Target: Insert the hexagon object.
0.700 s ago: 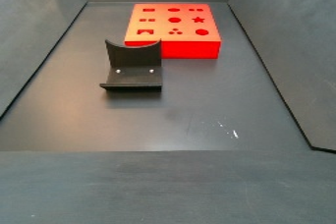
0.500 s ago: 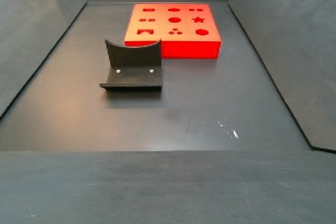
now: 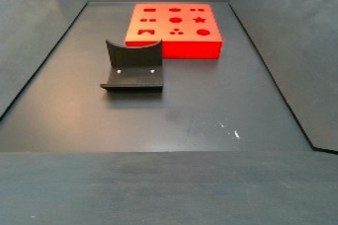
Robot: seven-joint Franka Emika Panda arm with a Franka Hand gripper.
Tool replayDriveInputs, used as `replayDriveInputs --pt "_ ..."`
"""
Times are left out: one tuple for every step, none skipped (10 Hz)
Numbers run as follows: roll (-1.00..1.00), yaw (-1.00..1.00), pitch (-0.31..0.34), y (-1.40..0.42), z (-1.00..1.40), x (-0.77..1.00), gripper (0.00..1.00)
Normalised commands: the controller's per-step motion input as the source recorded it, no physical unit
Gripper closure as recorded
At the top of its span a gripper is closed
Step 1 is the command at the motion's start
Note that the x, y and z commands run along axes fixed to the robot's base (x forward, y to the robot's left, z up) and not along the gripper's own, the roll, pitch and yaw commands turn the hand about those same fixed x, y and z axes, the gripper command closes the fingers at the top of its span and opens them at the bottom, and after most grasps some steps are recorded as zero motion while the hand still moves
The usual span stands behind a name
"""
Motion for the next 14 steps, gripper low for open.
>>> replayDriveInputs --pt "-0.12 0.54 -0.203 0.62 -0.73 -0.15 1.00" --pt "-0.18 0.49 -0.224 0.58 -0.60 -0.25 1.00" --pt "-0.25 0.45 -0.267 0.45 -0.39 -0.21 1.00" --pt "-0.14 0.45 -0.221 0.29 -0.40 -0.14 1.00" --pt "-0.21 0.52 -0.221 0.33 -0.38 -0.22 1.00" --pt "-0.13 0.62 -0.147 0.06 -0.23 -0.09 1.00" --pt "-0.10 0.71 -0.099 0.00 -0.27 -0.07 1.00" --pt "-0.07 0.58 -0.153 -0.16 -0.26 0.00 1.00" --pt "0.02 0.29 -0.004 -0.16 -0.16 0.00 1.00" --pt "0.01 0.08 0.000 -0.04 -0.25 0.00 1.00" --pt "-0.04 0.02 -0.031 -0.07 -0.45 0.00 1.00" --pt "-0.08 0.01 -0.054 0.00 -0.58 -0.09 1.00" --pt "-0.11 0.01 -0.060 0.00 -0.56 -0.13 1.00" --pt "-0.07 0.03 -0.037 0.00 -0.42 -0.15 1.00"
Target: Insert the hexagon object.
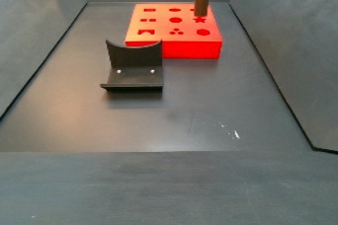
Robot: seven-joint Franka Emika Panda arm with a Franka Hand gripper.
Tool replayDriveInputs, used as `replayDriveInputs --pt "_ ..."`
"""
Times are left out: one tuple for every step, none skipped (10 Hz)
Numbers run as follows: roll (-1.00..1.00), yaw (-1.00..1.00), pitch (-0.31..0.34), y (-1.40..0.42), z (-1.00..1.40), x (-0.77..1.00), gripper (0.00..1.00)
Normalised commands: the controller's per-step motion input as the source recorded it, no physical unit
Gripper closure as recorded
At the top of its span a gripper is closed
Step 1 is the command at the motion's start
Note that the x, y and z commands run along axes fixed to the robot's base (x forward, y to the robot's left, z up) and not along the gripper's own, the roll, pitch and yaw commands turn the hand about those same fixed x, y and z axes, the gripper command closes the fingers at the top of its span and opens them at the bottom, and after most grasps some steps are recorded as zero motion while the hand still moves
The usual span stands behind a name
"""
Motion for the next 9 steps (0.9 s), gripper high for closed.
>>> replayDriveInputs --pt "-0.06 0.05 -0.026 0.07 -0.32 -0.21 1.00" --pt "-0.08 0.07 -0.040 0.11 -0.27 -0.18 1.00" --pt "-0.05 0.07 -0.023 0.05 -0.18 -0.02 1.00" --pt "-0.03 0.05 -0.004 0.02 -0.16 0.00 1.00" --pt "-0.03 0.10 -0.014 0.00 -0.18 0.24 1.00" --pt "-0.05 0.07 -0.043 0.00 -0.22 0.31 1.00" --pt "-0.01 0.00 -0.036 0.11 -0.31 0.07 1.00" --pt "0.00 0.04 -0.010 0.15 -0.28 -0.05 1.00" --pt "-0.02 0.02 -0.011 0.09 -0.22 -0.20 1.00"
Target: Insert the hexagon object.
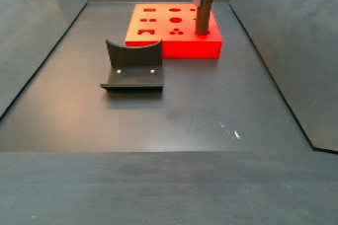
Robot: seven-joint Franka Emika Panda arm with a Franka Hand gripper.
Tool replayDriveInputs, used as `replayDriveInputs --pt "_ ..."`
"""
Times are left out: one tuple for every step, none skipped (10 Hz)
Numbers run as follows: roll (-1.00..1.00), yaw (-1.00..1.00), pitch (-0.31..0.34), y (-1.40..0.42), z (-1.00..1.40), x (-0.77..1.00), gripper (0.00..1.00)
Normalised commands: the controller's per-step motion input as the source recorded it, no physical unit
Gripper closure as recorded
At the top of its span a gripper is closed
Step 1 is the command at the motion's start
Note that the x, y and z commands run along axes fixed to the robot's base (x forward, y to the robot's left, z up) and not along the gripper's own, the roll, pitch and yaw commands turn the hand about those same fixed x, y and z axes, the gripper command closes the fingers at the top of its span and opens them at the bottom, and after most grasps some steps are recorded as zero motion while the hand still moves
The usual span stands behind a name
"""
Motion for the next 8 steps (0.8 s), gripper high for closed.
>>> replayDriveInputs --pt "-0.02 0.00 0.000 0.00 -0.06 -0.27 1.00" --pt "0.00 0.09 -0.004 -0.23 -0.10 0.00 1.00" --pt "0.00 0.07 0.000 -0.12 -0.18 0.03 1.00" --pt "0.00 0.02 0.000 -0.03 -0.19 0.12 1.00" --pt "-0.02 0.00 0.000 0.00 0.00 0.00 1.00" --pt "0.00 0.00 -0.017 0.00 -0.13 -0.04 1.00" --pt "0.26 0.08 -0.114 -0.11 -0.70 -0.17 1.00" --pt "0.35 0.18 -0.086 -0.15 -0.65 -0.19 1.00"
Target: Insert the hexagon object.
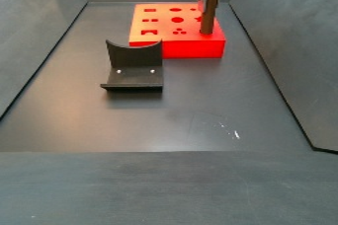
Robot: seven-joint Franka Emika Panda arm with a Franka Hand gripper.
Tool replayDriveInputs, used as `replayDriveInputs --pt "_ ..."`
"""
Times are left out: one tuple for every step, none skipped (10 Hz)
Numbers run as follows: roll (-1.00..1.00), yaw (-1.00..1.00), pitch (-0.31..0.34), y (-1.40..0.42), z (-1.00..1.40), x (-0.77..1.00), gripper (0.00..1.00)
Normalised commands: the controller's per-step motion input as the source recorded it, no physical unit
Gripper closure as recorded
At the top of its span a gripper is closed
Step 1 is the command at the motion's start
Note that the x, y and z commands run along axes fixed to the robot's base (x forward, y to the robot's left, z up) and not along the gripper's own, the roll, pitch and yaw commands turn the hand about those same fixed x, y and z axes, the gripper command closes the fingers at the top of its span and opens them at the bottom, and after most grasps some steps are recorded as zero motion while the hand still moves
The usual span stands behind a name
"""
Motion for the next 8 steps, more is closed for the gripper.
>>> replayDriveInputs --pt "0.39 0.18 -0.044 -0.20 -0.58 -0.07 1.00" --pt "0.24 0.08 -0.051 -0.15 -0.83 0.00 1.00" --pt "0.08 0.00 -0.034 -0.05 -0.84 0.14 1.00" --pt "-0.04 -0.02 0.000 0.00 -0.90 0.44 1.00" --pt "-0.13 -0.05 0.000 0.00 -0.85 0.51 1.00" --pt "-0.13 -0.03 0.003 0.00 -0.84 0.51 1.00" --pt "-0.11 -0.01 0.046 0.02 -0.89 0.48 1.00" --pt "-0.02 0.00 0.109 0.02 -0.74 0.32 1.00"
